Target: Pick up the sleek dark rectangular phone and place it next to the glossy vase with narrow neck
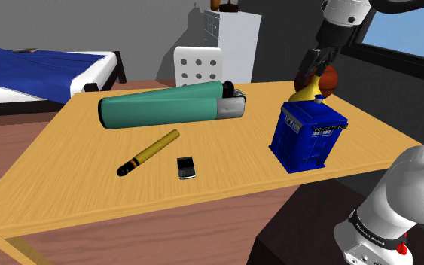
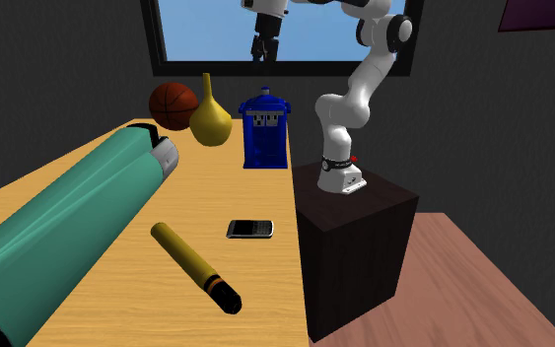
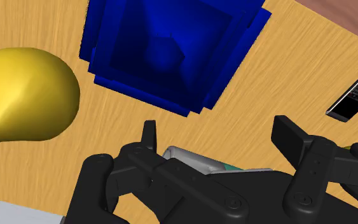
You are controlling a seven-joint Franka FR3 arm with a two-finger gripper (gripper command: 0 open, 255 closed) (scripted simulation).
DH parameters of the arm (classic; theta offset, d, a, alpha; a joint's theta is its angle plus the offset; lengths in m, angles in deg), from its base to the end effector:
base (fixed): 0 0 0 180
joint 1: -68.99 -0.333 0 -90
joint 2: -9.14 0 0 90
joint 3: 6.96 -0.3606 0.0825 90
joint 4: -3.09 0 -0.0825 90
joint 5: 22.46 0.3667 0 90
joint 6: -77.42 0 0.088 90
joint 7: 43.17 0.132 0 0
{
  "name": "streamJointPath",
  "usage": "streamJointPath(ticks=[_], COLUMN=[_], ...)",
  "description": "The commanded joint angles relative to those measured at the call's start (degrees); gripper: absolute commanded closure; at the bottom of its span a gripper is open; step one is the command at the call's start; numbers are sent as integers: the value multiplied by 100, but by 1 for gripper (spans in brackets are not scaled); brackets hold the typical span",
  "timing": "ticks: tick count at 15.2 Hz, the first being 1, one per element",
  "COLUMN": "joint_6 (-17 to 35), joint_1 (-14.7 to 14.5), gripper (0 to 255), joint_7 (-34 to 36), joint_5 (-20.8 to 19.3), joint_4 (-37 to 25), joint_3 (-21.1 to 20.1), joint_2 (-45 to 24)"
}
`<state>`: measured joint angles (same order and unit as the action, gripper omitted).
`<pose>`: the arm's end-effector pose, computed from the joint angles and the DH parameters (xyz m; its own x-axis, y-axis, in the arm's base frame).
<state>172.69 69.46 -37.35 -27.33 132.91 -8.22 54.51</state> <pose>0.2696 -0.0036 0.6500 0.9770 -0.0831 0.1963 -0.1006 -0.9917 0.0806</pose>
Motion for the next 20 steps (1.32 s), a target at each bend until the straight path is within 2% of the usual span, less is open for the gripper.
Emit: streamJointPath(ticks=[1, 11, 20], joint_6=[0, 1281, 2442], joint_1=[0, -140, -98], gripper=[0, 0, 0], joint_7=[0, 1480, 2896], joint_5=[0, 489, 539], joint_4=[0, 642, 512], joint_3=[0, -1065, -2088], joint_2=[0, -683, -2000])
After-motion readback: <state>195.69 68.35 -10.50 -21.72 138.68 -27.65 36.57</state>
